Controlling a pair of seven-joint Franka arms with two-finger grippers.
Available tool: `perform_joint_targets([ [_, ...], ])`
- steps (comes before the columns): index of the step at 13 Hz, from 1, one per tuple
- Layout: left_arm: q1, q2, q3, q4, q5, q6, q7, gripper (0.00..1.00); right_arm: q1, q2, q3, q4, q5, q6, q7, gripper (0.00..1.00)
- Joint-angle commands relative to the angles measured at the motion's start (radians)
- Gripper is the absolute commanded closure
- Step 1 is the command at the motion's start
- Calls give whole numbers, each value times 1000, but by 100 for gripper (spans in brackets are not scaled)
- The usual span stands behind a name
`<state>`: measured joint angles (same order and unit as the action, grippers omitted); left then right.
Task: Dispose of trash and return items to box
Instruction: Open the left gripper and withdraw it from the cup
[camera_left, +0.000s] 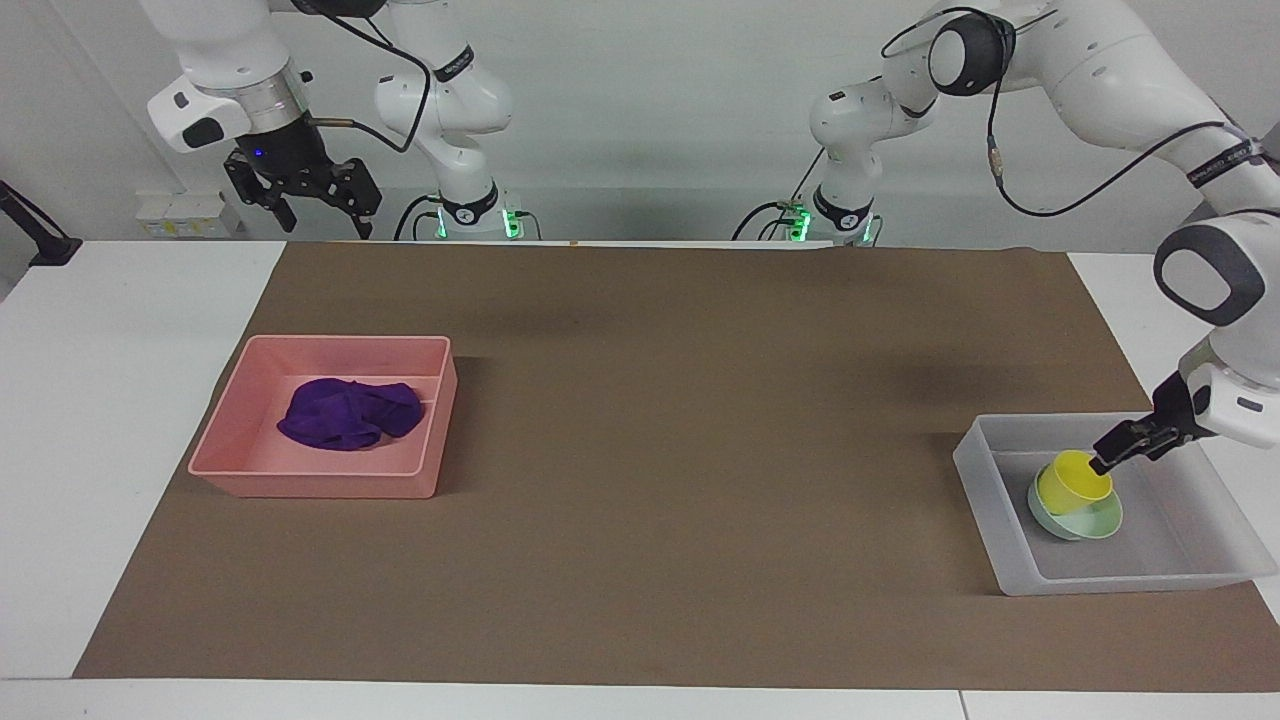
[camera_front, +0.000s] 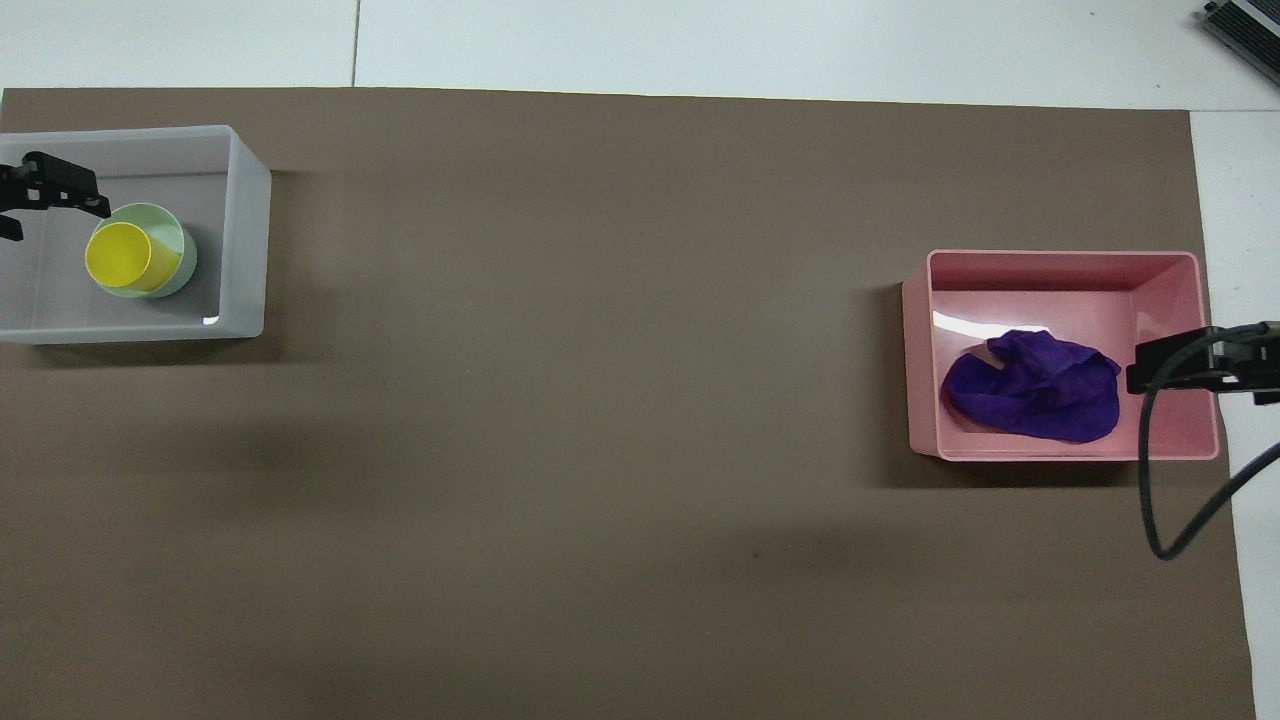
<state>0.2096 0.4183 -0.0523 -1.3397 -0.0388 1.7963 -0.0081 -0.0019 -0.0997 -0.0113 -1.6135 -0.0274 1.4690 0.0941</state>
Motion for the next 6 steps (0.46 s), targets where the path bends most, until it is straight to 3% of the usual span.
perform_joint_targets([
  [1, -77, -110, 5, -32, 23, -130, -65, 0, -4, -31, 1, -39, 12, 30, -19, 0],
  [6, -203, -246, 8, -65, 63, -287, -175, 0, -6, -31, 1, -40, 12, 30, -20, 0],
])
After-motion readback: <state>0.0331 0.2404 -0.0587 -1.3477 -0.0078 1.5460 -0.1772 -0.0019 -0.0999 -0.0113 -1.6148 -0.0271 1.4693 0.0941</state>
